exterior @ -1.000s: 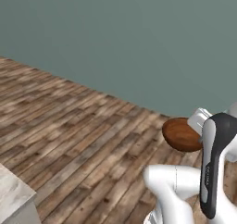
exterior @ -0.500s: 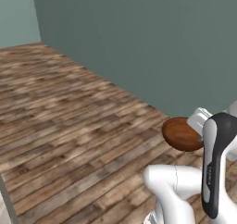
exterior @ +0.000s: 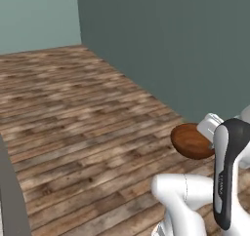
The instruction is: Take the smaller bowl and place it next to the appetizer plate on the dining counter , and place the larger bowl next to the plate with cooked food.
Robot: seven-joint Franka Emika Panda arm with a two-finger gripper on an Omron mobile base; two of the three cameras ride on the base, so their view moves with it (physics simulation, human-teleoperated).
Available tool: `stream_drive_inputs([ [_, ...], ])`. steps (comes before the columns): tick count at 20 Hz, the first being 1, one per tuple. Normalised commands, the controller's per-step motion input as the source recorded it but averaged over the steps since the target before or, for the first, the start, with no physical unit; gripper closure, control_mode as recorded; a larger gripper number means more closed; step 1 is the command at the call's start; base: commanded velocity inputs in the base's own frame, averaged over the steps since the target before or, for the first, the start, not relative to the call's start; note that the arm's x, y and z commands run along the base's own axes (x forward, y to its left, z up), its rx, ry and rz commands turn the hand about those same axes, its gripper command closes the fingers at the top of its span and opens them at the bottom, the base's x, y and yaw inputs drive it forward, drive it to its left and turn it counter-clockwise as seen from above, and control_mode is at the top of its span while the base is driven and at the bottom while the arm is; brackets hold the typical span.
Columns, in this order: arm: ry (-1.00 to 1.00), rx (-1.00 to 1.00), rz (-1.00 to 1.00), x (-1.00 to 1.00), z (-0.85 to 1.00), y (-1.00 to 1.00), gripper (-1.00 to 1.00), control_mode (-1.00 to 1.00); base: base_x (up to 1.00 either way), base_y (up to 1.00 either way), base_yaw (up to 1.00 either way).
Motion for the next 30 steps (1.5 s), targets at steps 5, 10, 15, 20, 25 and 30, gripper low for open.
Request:
stream_drive_inputs([
  [5,0.0,0.0,0.0,0.0,0.0,0.0,1.0,1.0,1.0,-0.08,0.3],
  [10,0.0,0.0,0.0,0.0,0.0,0.0,1.0,1.0,1.0,-0.19,0.21],
  [15,0.0,0.0,0.0,0.0,0.0,0.0,1.0,1.0,1.0,-0.05,0.12],
  [20,0.0,0.0,0.0,0.0,0.0,0.0,1.0,1.0,1.0,0.0,0.09],
  [25,0.0,0.0,0.0,0.0,0.0,0.0,1.0,1.0,1.0,0.0,0.11],
  [30,0.0,0.0,0.0,0.0,0.0,0.0,1.0,1.0,1.0,0.0,0.21],
])
